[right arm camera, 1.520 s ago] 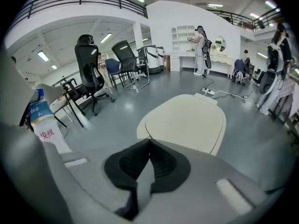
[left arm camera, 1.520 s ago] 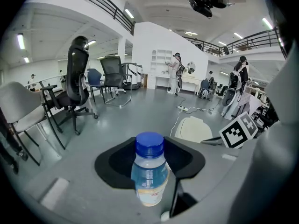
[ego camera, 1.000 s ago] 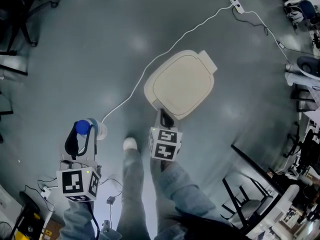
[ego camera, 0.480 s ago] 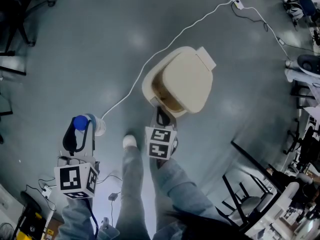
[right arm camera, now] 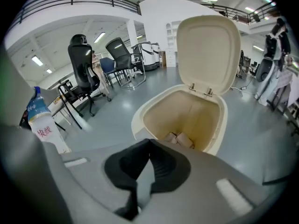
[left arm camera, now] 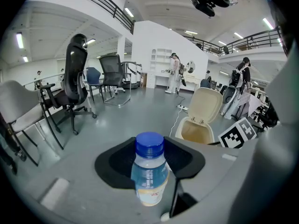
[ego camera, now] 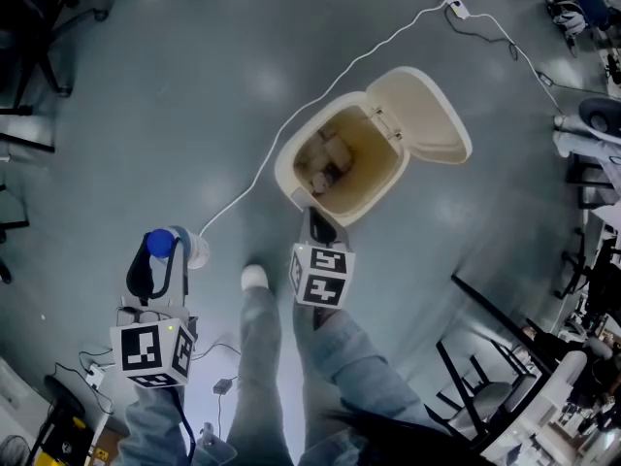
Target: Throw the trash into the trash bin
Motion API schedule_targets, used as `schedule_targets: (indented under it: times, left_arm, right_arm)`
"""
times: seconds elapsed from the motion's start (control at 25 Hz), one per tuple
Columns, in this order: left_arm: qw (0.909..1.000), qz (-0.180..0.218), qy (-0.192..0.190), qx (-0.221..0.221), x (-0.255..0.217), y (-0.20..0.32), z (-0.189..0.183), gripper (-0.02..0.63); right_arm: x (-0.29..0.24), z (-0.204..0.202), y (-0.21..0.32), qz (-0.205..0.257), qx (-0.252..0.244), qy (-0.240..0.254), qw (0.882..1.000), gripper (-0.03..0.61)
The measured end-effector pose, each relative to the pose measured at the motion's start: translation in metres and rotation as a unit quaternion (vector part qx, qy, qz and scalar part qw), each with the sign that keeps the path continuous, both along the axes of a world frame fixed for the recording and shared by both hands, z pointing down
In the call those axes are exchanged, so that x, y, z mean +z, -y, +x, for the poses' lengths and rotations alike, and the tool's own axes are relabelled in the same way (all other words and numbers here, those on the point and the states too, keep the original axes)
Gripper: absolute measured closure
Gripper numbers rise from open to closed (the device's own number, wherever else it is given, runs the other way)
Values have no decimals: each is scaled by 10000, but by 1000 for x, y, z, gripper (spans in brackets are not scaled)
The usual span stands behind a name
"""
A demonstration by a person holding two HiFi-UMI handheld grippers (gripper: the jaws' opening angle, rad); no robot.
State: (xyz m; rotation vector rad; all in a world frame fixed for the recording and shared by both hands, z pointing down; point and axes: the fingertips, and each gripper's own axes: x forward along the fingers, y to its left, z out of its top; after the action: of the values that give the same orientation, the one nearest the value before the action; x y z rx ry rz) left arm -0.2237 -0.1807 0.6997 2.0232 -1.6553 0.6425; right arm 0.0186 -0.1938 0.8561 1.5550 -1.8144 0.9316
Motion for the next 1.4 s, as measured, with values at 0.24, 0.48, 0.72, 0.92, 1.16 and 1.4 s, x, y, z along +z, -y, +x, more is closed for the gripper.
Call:
schedule_targets:
  times: [0.24, 0.48, 0.72, 0.92, 1.16, 1.4]
  left_arm:
    - [9999, 116, 18, 68, -15, 8, 11, 416]
    - [9995, 242, -44, 202, -41, 16, 35, 416]
    - [9983, 378, -155, 416, -74, 25, 67, 416]
    - [9960, 511, -332, 654, -108, 35, 102, 416]
    - [9896, 661, -509, 1170, -143, 48, 153, 416]
    - [9838, 641, -563, 1574, -143, 69, 195, 416]
  right_arm:
    - [-29, 8, 9, 210, 95, 129, 9997, 575]
    - [-73, 32, 15, 386, 293, 216, 9986, 575]
    - [-128, 62, 11, 523, 408, 238, 9975, 575]
    - [-180, 87, 6, 659, 374, 98, 9971, 575]
    - [-229, 125, 9, 857, 689, -59, 9939, 575]
    - [-238, 164, 8, 854, 1106, -120, 9901, 575]
